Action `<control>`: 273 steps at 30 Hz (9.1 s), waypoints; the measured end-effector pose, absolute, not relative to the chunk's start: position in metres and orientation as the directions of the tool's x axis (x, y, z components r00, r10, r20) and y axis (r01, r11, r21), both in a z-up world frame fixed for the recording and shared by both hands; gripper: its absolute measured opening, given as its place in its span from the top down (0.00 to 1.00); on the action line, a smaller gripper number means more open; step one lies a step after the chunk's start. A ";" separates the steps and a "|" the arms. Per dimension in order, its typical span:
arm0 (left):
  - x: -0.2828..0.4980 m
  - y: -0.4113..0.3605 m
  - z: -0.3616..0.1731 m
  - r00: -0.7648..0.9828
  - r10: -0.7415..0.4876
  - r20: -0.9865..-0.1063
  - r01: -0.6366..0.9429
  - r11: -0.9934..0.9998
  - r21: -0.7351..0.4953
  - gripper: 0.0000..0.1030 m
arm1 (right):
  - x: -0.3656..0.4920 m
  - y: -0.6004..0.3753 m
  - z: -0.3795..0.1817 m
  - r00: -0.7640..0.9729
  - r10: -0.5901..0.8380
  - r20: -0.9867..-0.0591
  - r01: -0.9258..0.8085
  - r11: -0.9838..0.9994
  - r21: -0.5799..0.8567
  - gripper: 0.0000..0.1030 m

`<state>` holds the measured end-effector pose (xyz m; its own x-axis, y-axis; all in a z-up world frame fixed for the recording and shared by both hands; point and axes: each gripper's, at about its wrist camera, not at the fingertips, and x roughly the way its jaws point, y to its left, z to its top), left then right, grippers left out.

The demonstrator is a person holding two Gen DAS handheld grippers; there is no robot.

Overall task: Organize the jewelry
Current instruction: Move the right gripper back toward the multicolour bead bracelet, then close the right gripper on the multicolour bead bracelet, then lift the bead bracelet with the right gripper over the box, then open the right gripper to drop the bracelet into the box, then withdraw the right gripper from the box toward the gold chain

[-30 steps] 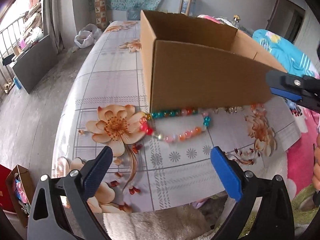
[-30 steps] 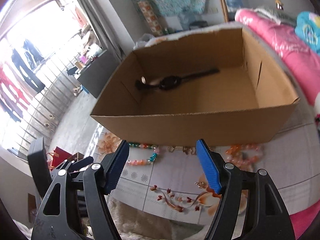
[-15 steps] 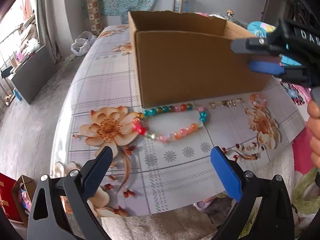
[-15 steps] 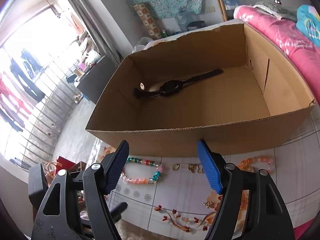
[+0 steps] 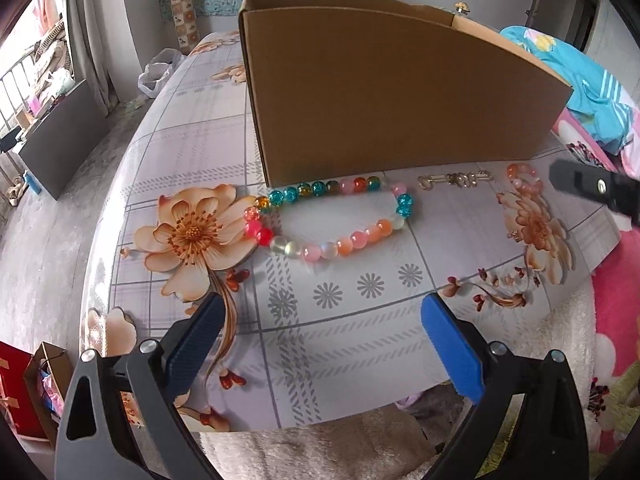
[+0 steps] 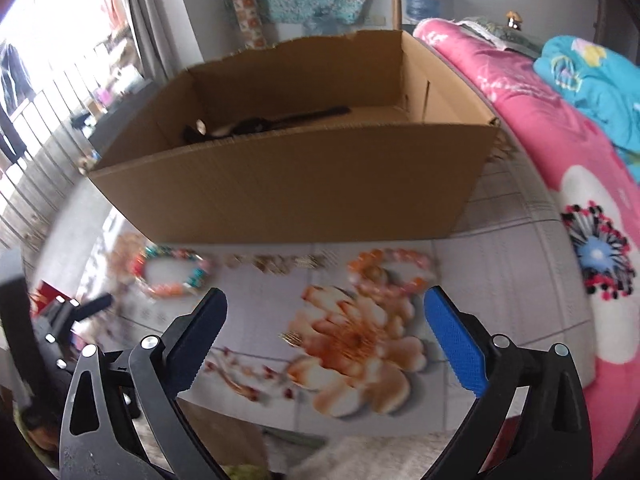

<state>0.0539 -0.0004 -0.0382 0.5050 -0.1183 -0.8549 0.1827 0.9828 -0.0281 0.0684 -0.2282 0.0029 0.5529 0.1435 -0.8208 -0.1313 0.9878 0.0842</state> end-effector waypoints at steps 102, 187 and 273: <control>0.078 0.021 -0.039 0.575 -0.140 -0.806 0.264 0.964 0.021 0.83 | 0.100 -0.112 -0.038 0.443 0.380 -0.812 -0.423 0.887 0.185 0.84; 0.056 0.039 0.035 0.720 -0.342 -0.604 0.271 0.940 -0.208 0.63 | 0.065 -0.225 0.034 0.592 0.514 -0.621 -0.354 0.858 0.372 0.68; 0.081 0.021 -0.049 0.554 -0.088 -0.828 0.177 0.984 0.015 0.05 | 0.023 -0.181 0.050 0.806 0.039 -0.591 -0.092 0.994 -0.060 0.08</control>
<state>0.0809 0.0205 -0.0487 0.5542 -0.0876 -0.8277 0.1773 0.9841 0.0145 0.0232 -0.1806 0.0497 0.8059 0.0391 -0.5908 -0.0925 0.9939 -0.0604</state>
